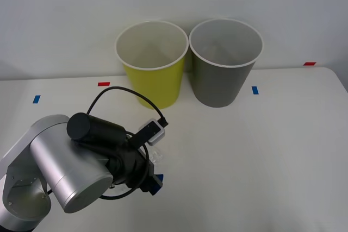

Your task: Put cans in the gray bin and PET bottles in the light green bin.

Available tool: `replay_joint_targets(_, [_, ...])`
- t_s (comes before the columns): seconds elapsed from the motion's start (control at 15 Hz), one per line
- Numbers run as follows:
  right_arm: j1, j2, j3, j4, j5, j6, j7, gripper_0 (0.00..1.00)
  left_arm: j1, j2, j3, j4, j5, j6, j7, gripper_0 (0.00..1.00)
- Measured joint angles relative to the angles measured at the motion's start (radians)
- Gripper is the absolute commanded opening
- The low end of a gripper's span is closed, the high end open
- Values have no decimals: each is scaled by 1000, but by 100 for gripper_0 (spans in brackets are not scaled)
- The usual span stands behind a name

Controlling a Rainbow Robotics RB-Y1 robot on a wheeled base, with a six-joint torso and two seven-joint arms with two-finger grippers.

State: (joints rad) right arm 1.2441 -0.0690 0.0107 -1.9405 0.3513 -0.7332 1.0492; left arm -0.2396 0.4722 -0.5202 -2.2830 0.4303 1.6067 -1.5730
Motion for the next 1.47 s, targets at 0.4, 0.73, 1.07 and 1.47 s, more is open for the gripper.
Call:
replay_joint_targets(0.4, [0,0,0,0,0,0,0,100,-30,-56,0,86,-11,35,-31,100])
replay_joint_targets(0.73, [0,0,0,0,0,0,0,100,-51,-112,0,197,-53,35,-52,100])
replay_joint_targets(1.07, [0,0,0,0,0,0,0,100,-87,-178,2,248,-92,112,-61,100])
replay_joint_targets(1.47, [0,0,0,0,0,0,0,100,-103,-222,1,322,-141,125,-85,100])
